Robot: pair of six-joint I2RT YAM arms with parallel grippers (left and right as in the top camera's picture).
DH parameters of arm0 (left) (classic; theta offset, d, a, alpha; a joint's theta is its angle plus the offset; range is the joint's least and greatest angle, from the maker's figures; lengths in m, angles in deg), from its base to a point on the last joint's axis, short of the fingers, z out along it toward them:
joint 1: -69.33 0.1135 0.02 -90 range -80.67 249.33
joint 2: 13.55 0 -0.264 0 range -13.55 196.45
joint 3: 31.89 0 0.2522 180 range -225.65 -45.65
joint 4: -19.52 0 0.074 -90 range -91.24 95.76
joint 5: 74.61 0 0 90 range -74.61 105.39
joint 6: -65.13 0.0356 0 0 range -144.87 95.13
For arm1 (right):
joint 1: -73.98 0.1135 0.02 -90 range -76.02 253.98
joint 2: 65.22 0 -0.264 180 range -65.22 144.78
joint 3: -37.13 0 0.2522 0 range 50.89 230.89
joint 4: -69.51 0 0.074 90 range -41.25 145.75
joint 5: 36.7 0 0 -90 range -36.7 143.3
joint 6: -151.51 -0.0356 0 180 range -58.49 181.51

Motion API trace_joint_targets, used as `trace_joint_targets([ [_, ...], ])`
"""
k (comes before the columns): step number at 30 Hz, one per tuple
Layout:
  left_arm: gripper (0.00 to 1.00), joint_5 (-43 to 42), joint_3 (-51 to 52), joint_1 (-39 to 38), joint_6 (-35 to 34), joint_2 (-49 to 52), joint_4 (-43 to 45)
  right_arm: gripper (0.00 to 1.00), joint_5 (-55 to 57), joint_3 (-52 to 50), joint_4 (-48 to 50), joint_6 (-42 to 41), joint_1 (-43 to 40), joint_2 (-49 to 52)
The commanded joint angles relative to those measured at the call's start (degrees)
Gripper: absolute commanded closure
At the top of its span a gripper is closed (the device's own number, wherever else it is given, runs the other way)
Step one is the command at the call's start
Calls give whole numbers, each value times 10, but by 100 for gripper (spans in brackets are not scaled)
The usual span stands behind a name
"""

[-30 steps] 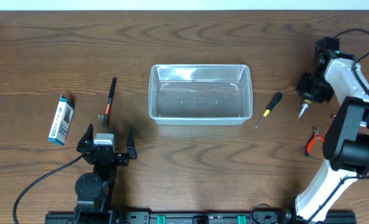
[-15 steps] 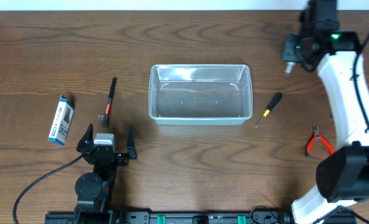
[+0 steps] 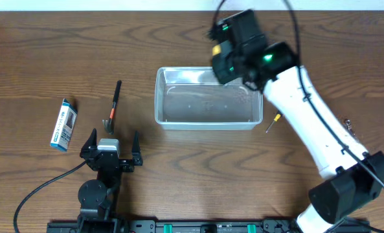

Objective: Pack container
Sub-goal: 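Carry the screwdriver into the clear container and release it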

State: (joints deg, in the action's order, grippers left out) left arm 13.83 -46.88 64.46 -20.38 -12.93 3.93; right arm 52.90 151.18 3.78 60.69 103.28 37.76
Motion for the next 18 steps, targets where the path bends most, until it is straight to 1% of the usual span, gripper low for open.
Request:
trace_joint_targets([
  [1, 2, 5, 10, 3, -1, -3, -22, 80, 26, 13, -9, 17, 22, 17],
  [4, 2, 5, 10, 3, -1, -3, -22, 80, 26, 13, -21, 7, 30, 48],
  [8, 2, 5, 10, 3, -1, -3, -22, 83, 28, 13, -26, -36, 29, 101],
  [18, 2, 5, 10, 3, -1, -3, -22, 82, 34, 13, -29, -103, 16, 196],
])
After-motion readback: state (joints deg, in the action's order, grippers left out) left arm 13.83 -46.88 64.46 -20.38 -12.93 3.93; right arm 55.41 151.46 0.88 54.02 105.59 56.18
